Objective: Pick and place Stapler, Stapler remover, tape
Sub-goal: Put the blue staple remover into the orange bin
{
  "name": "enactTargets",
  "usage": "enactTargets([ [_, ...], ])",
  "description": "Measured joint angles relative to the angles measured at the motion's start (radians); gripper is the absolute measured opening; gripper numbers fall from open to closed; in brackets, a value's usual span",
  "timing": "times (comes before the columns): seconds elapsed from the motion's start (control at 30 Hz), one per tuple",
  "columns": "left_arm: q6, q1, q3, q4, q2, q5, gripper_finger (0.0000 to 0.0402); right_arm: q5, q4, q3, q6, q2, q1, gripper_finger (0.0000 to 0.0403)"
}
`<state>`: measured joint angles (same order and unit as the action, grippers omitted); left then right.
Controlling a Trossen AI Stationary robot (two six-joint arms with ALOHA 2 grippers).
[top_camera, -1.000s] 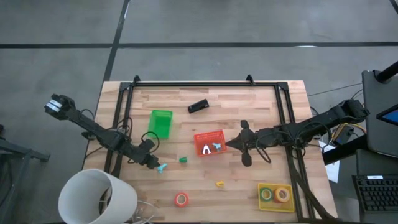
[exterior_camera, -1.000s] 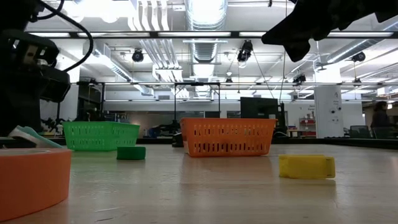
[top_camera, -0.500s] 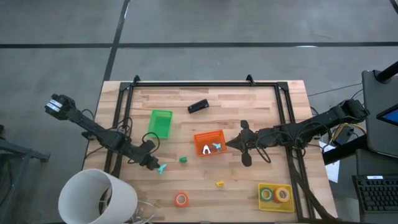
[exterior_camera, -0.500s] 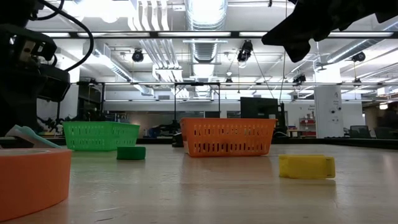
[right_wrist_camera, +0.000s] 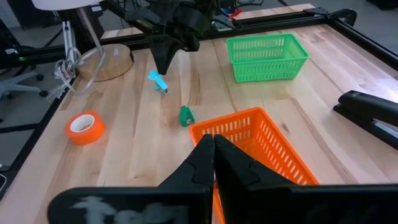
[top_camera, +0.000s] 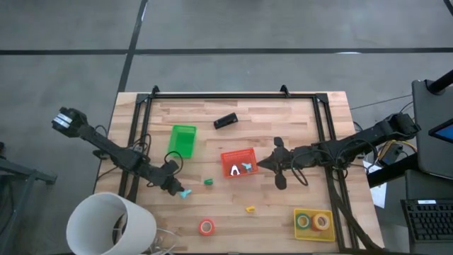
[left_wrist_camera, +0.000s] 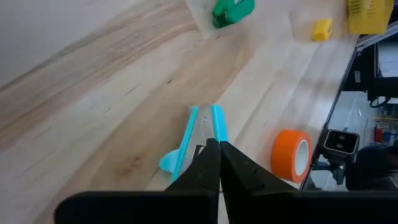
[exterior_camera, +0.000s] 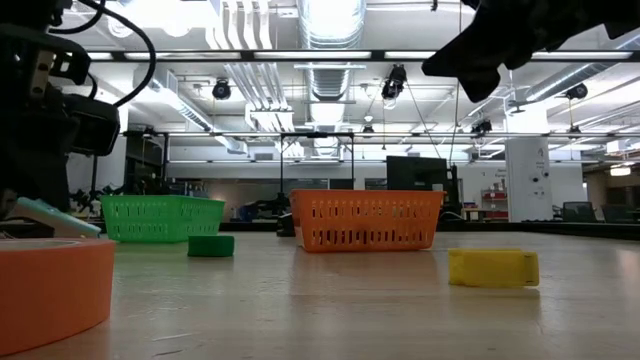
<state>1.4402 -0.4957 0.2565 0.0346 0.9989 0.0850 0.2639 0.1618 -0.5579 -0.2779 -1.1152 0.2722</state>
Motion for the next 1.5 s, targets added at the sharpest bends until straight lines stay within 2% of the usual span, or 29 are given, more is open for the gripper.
enactTargets([
  [0.23,-0.029,0.000,0.000,0.001,0.002,0.038,0.0003,0.000,0.000,0.002,0.000,0.000,0.000,0.0008],
  [0.53,-0.104,0.000,0.000,0.053,0.002,0.141,0.0001,0.000,0.000,0.002,0.000,0.000,0.000,0.0008],
  [0.7,-0.155,0.000,0.000,0.095,0.002,0.234,0.0001,0.000,0.000,0.002,0.000,0.000,0.000,0.0008],
  [0.97,-0.283,0.000,0.000,0.248,0.002,0.394,0.0001,0.000,0.000,0.002,0.000,0.000,0.000,0.0008],
  [1.2,-0.368,0.003,0.000,0.305,0.014,0.540,0.0000,0.017,0.000,0.002,0.001,0.000,0.000,0.0008],
  [1.5,-0.486,0.035,0.000,0.571,0.159,0.581,0.0000,0.027,0.001,0.002,0.008,0.000,0.000,0.0008],
])
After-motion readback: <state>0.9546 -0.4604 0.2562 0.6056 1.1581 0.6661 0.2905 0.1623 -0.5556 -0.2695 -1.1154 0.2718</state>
